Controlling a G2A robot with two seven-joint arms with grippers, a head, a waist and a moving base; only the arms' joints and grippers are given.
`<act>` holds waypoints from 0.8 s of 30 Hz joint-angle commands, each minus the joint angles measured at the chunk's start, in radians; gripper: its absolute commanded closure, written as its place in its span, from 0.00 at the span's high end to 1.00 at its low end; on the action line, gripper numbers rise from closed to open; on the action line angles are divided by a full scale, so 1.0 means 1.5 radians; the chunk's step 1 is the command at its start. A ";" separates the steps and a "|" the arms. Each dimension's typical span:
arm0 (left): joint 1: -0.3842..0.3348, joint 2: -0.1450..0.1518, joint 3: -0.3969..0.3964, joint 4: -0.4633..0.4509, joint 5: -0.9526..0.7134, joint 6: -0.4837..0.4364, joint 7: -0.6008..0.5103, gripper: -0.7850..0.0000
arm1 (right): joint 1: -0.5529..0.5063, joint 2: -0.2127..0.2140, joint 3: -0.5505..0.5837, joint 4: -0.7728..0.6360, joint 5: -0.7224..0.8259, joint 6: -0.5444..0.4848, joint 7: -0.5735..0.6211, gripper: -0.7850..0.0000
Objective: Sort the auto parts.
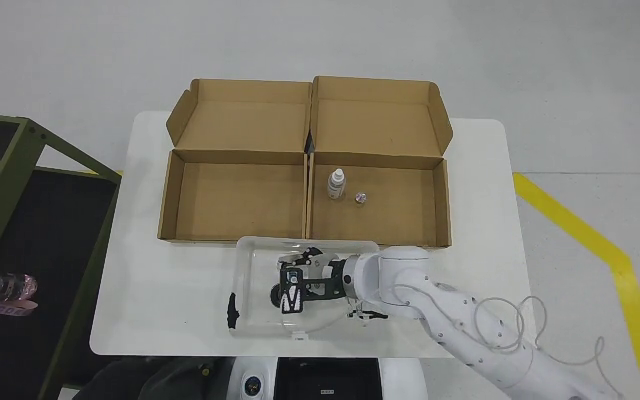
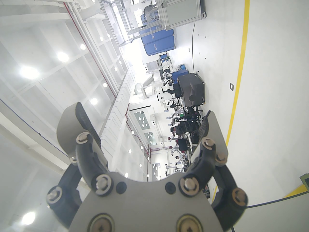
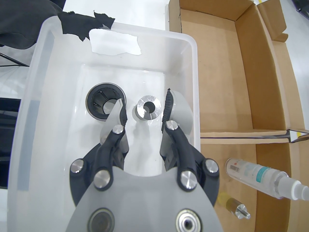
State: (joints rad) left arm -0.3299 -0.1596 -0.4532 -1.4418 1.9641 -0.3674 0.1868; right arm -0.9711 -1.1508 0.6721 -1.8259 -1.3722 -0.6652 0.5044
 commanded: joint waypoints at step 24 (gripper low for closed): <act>0.000 0.000 0.000 0.000 0.000 0.000 0.000 1.00 | 0.028 -0.031 -0.026 0.082 0.004 0.019 0.007 0.38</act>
State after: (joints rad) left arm -0.3299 -0.1596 -0.4532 -1.4418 1.9641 -0.3674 0.1868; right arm -0.9313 -1.1959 0.6346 -1.7063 -1.3664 -0.6381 0.5154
